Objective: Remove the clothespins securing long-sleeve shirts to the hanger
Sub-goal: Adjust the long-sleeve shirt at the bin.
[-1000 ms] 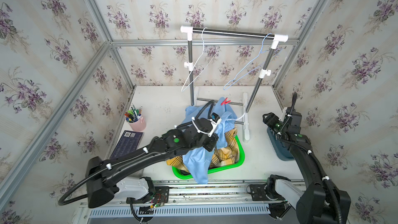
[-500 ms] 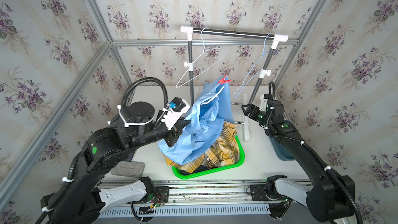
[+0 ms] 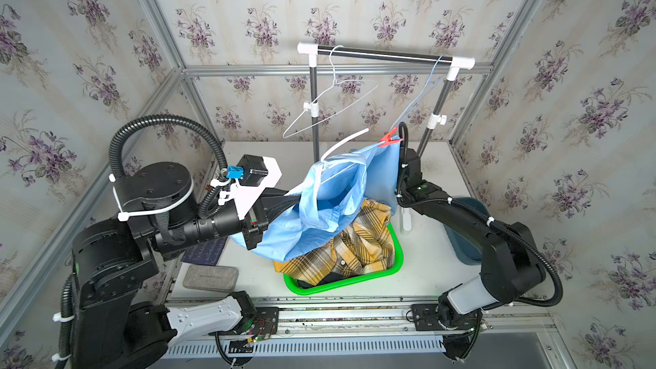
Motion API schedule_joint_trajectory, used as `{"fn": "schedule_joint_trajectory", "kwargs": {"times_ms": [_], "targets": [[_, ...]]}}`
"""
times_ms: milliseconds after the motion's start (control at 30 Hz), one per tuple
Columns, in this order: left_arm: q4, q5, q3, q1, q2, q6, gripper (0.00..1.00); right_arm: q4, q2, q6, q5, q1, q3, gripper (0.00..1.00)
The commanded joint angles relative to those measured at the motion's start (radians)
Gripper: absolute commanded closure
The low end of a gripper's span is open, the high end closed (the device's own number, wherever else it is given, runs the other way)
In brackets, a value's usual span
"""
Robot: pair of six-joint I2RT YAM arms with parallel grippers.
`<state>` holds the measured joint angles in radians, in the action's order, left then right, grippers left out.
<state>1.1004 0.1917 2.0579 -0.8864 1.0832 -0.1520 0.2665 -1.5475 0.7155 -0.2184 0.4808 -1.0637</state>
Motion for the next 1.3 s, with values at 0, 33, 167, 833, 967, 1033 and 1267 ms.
{"fn": "schedule_joint_trajectory", "kwargs": {"times_ms": [0,33,167,833,967,1033,1267], "targets": [[-0.062,-0.009,0.059,-0.004,0.033,-0.039,1.00,0.117,-0.006,0.066,-0.107,0.088,-0.002,0.18],[-0.067,-0.043,0.082,-0.009,0.049,-0.044,1.00,0.123,0.001,0.071,-0.121,0.126,-0.002,0.18],[-0.111,-0.092,0.163,-0.011,0.122,-0.055,1.00,0.115,0.026,0.096,-0.168,0.220,-0.004,0.19],[-0.179,-0.166,0.354,-0.010,0.279,-0.092,1.00,0.093,0.184,0.209,-0.290,0.386,0.024,0.19],[-0.190,-0.211,0.225,-0.009,0.239,-0.087,1.00,0.127,0.184,0.246,-0.287,0.399,0.108,0.19],[-0.207,-0.233,0.141,-0.005,0.217,-0.076,1.00,0.139,0.153,0.264,-0.300,0.407,0.140,0.19],[-0.327,-0.212,-0.308,0.041,0.086,0.021,1.00,0.072,0.066,0.223,-0.179,0.388,0.278,0.20]]}}
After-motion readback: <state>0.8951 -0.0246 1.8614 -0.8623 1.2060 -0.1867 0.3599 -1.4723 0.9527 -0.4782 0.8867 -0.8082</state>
